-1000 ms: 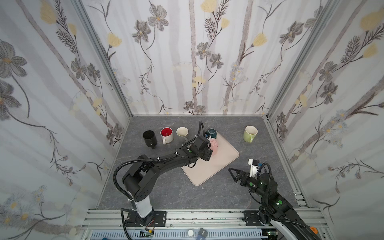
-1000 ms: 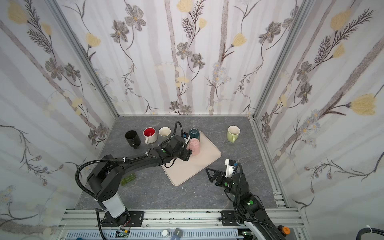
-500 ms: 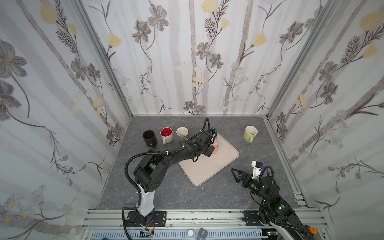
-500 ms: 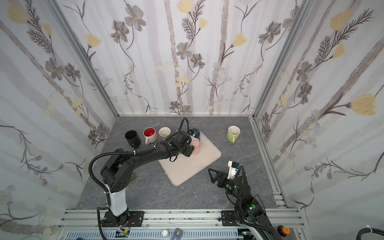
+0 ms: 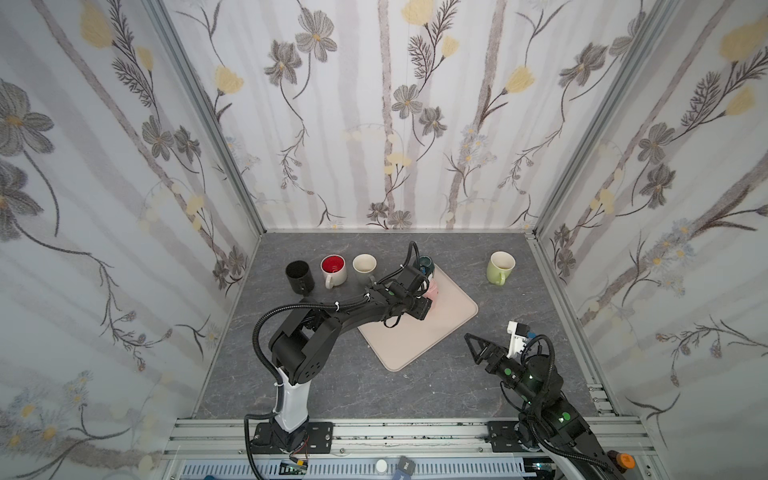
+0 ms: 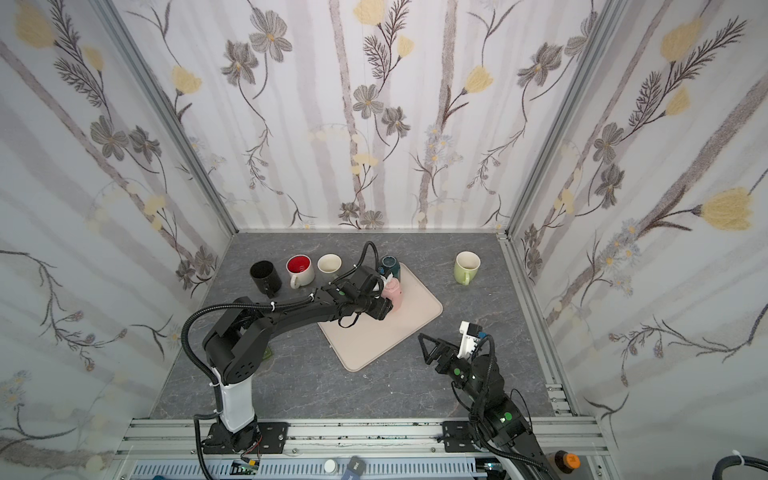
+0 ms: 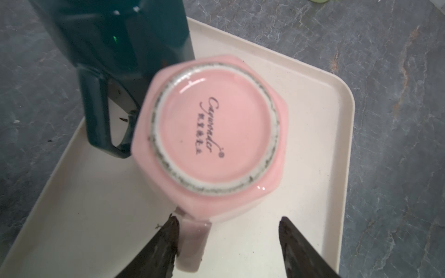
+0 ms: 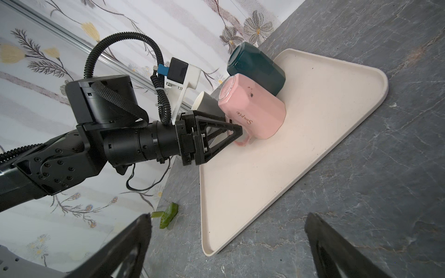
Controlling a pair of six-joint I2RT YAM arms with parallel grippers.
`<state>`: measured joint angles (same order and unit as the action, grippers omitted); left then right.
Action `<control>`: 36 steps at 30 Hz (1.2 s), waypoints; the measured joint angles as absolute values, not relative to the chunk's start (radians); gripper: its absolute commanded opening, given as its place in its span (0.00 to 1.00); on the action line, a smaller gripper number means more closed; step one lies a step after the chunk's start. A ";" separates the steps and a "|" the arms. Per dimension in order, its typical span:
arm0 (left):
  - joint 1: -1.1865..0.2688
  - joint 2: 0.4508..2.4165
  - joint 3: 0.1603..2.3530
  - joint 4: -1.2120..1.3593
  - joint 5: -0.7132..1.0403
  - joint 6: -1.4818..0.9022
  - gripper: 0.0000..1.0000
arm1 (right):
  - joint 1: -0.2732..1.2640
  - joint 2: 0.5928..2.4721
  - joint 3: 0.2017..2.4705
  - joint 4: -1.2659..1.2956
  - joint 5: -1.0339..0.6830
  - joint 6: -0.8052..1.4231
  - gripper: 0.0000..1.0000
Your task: Turn the mug right side up
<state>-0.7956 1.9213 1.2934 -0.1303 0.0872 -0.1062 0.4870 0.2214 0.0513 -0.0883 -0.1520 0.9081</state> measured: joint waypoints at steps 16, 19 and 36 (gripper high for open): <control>-0.802 1.945 1.344 -0.214 0.057 -0.131 0.40 | 0.485 0.215 0.020 -0.025 -0.127 0.912 1.00; -0.802 1.954 1.356 -0.234 0.035 -0.126 0.36 | 0.485 0.208 0.015 -0.019 -0.127 0.915 1.00; -0.805 2.009 1.421 -0.313 -0.052 -0.112 0.14 | 0.484 0.182 0.015 -0.011 -0.128 0.916 1.00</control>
<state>-0.8055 2.0090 1.4212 -0.3126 -0.0517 -0.1120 0.4839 0.1818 0.0147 -0.0113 -0.1280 0.9157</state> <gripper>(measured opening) 0.166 0.995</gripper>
